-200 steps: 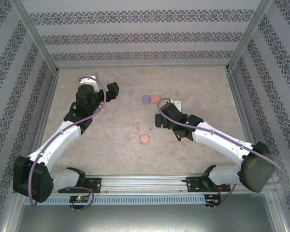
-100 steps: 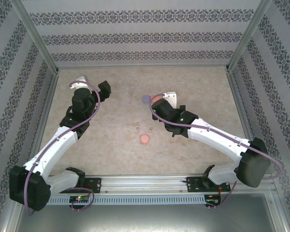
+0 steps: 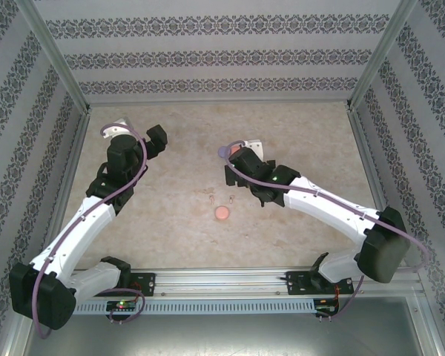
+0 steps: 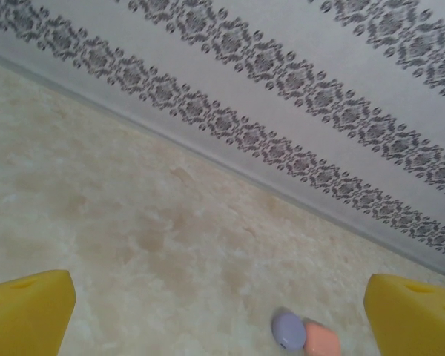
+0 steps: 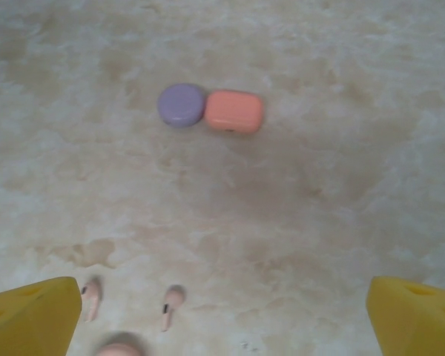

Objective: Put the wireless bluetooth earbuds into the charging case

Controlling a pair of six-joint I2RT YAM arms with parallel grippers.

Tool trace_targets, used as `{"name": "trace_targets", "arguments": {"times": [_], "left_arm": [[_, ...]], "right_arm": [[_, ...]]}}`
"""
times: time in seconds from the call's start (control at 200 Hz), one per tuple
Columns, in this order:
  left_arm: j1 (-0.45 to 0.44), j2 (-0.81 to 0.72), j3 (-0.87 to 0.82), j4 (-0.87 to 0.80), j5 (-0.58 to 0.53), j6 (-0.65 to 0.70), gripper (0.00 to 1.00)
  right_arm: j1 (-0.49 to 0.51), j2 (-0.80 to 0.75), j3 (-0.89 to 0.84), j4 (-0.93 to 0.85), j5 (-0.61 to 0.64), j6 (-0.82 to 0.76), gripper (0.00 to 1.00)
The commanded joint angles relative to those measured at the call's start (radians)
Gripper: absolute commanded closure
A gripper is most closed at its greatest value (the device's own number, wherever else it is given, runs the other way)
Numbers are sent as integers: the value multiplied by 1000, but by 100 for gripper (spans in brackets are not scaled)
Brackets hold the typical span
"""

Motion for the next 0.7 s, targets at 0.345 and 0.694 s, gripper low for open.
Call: {"name": "trace_targets", "arguments": {"times": [0.345,0.694], "left_arm": [[-40,50,-55,-128,-63,-99,0],[-41,107,-33,-103,37,-16,0]], "right_arm": [[64,149,52,-149,-229,255,7],[105,312,50,-109,-289,339,10]]}}
